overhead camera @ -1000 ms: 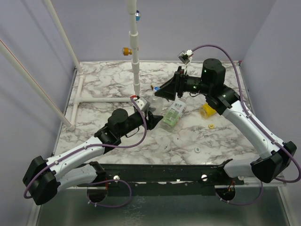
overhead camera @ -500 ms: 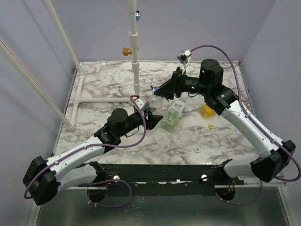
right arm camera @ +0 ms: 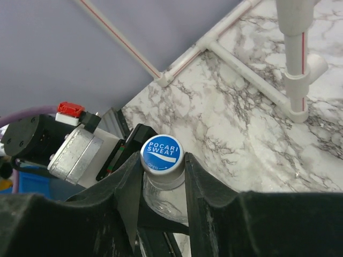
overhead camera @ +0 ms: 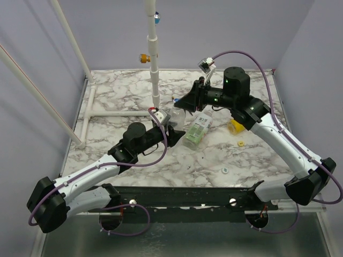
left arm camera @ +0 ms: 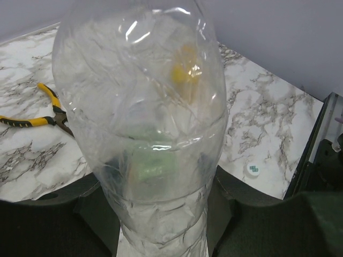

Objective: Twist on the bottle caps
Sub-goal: Screw the bottle cap onto the plastic bottle.

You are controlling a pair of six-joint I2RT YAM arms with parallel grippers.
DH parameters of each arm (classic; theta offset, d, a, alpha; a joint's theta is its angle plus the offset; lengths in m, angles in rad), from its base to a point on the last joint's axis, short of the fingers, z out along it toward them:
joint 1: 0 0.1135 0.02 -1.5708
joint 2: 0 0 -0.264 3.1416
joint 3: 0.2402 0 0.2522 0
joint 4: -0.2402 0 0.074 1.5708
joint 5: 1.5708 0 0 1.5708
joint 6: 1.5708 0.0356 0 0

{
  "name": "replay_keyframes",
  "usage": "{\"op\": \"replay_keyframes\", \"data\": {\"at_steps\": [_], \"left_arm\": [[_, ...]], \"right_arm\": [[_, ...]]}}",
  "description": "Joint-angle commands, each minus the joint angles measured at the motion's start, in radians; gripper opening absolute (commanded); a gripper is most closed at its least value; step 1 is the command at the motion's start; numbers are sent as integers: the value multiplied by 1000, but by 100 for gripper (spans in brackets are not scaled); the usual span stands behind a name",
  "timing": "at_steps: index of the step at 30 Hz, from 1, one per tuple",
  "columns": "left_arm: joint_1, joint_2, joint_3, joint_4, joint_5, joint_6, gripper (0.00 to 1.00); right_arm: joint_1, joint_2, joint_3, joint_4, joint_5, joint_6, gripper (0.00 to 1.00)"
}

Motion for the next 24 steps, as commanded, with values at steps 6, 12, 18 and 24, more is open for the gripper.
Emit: {"op": "replay_keyframes", "data": {"at_steps": [6,12,18,24], "left_arm": [[17,53,104,-37,-51,72,0],[18,78,143,-20,-111,94,0],[16,101,172,40,-204,104,0],[3,146,202,58,-297,142,0]], "right_arm": [[94,39,76,-174,321,-52,31],[142,70,106,-221,461,-15,30],[164,103,133,-245,531,87,29],[197,141,174,-278,663,144,29]]}}
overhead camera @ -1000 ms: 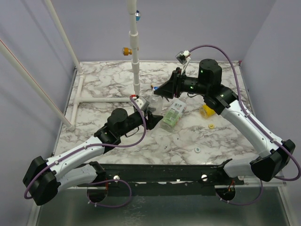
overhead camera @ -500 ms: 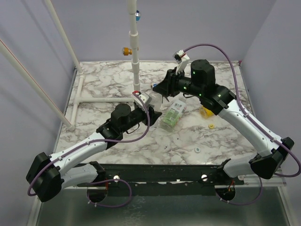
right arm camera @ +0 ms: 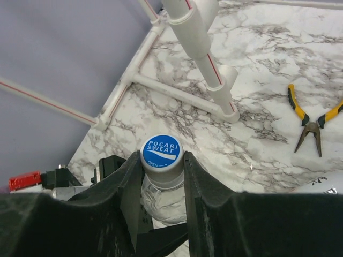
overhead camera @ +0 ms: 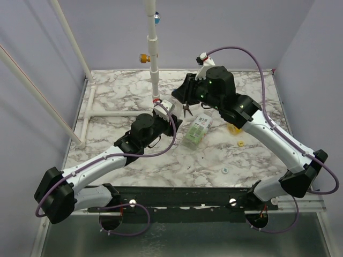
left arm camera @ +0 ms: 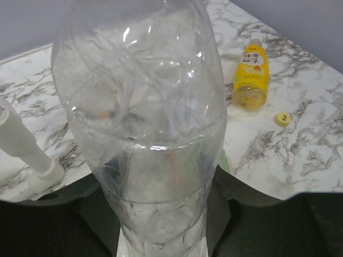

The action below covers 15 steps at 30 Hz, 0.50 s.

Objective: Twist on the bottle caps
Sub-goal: Screw the bottle cap onto the plastic bottle.

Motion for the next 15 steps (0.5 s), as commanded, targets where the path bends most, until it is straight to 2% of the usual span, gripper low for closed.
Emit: {"op": "replay_keyframes", "data": {"at_steps": [1,9,12,15], "left_arm": [[-19,26,80,136,-100,62,0],[-19,57,72,146,-113,68,0],[-19,58,61,145,-116,68,0],[-17,58,46,143,-121,63,0]], "right_arm": [[45,54,17,-130,86,77,29],[66,90,81,-172,149,81,31],[67,93,100,-183,161,74,36],[67,83,109,-185,176,64,37]]}}
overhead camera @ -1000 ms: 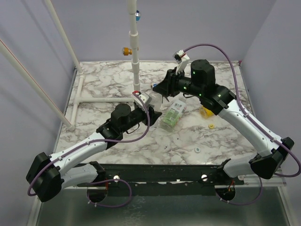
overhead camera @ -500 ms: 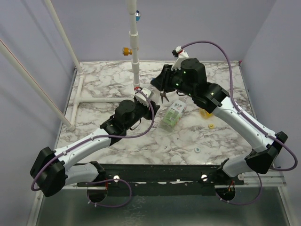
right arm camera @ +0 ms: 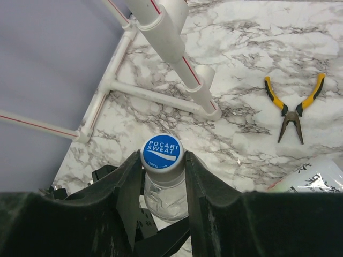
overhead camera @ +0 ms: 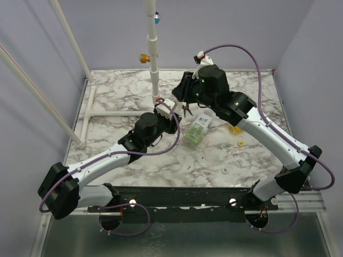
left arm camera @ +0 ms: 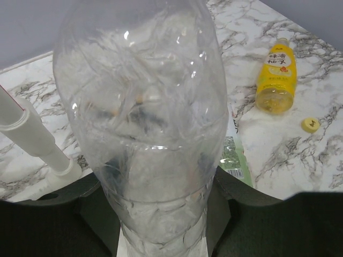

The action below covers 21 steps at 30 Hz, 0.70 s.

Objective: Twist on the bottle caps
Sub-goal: Screw the bottle cap onto the plastic bottle.

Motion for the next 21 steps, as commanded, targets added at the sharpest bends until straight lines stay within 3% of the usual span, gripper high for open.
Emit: {"op": "replay_keyframes", "data": {"at_steps": [1,21], "left_arm": [[-9,-4,21,116,-17,14,0],[15,-19,-30,116,68,-25,0]], "right_arm": [[28,14,19,-100,2,13,38],[29,-82,-8,-65,-13,-15,69]]}}
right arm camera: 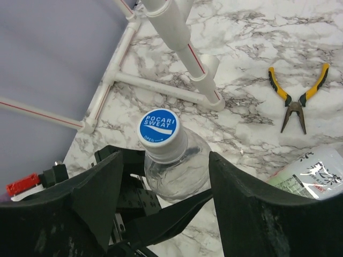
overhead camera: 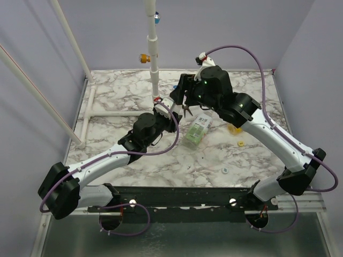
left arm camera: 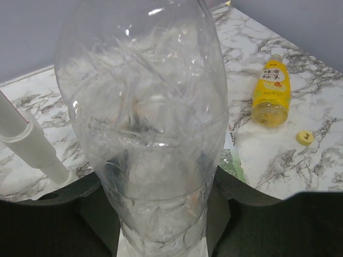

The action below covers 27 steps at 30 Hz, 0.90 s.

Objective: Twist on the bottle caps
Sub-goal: Screw the bottle cap onto the plastic bottle.

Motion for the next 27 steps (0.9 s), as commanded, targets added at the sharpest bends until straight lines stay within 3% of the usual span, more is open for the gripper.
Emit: {"op": "replay_keyframes", "data": {"at_steps": [1,9,15,22,27], "left_arm": [[12,-26,-17,39,76,-20,0],[25,-69,-32,7,245,-42,0],[26,-95,-48,-18,322,-64,0],[25,-126,-42,-70,385,-63,0],[25,-129,-25,-95,443,-89,0]], "right_arm": [[13,-74,-45,14,-38,-23,70],[12,-186,-145,71,-57,-105,77],[-15,-213,-134,105,-170,-188,83],[-243,-227,-174,186,-622,-179,83],[-295,-235,-197,238,-818,-188,84]]}}
